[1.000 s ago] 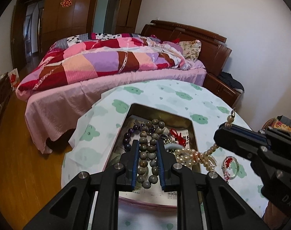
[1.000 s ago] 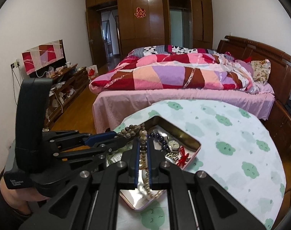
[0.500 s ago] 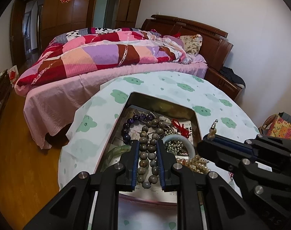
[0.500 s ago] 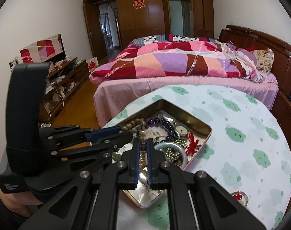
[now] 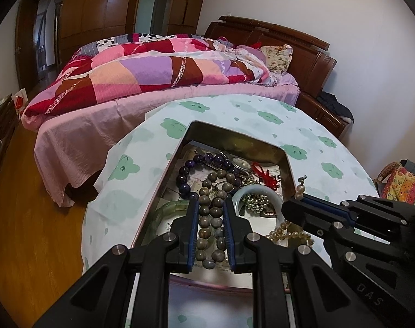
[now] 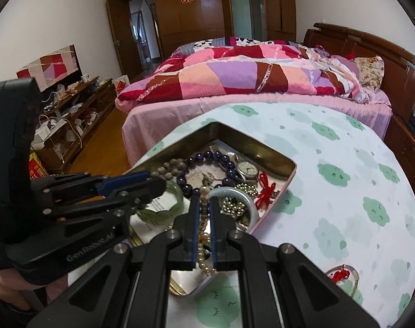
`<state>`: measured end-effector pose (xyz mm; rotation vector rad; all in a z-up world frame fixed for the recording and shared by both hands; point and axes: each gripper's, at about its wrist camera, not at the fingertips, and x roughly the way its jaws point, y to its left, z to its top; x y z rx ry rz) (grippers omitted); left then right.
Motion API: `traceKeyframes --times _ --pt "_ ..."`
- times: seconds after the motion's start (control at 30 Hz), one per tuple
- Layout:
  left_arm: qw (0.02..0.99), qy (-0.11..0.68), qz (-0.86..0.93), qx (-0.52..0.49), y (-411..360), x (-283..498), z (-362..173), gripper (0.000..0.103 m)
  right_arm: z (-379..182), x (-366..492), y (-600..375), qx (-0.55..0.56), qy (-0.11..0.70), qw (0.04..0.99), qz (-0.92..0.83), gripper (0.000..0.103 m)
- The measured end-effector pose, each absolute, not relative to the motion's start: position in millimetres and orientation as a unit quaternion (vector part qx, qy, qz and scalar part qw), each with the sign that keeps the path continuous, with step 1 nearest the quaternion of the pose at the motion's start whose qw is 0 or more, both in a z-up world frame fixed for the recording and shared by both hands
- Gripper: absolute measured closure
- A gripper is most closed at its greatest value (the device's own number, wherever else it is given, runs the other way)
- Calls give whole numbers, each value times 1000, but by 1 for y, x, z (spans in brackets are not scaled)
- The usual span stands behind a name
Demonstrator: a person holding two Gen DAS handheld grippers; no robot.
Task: Organize jewelry
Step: 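Lower the necklace and bracelet into the tin box and open both grippers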
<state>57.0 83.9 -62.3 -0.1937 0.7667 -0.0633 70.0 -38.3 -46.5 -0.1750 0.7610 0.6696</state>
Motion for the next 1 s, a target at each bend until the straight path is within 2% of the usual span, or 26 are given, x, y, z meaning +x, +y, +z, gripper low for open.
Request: traceKeyframes --times 0.83,0.9,1.0 --pt "919 380 -28 -98 89 59 -69 84 -61 74 -40 -85 379 866 315 94" --pt "920 379 -26 -98 89 59 -69 69 -61 75 -41 -84 380 866 313 94" --pt "923 372 -23 -96 88 58 -68 59 -61 76 -42 -80 382 866 313 93"
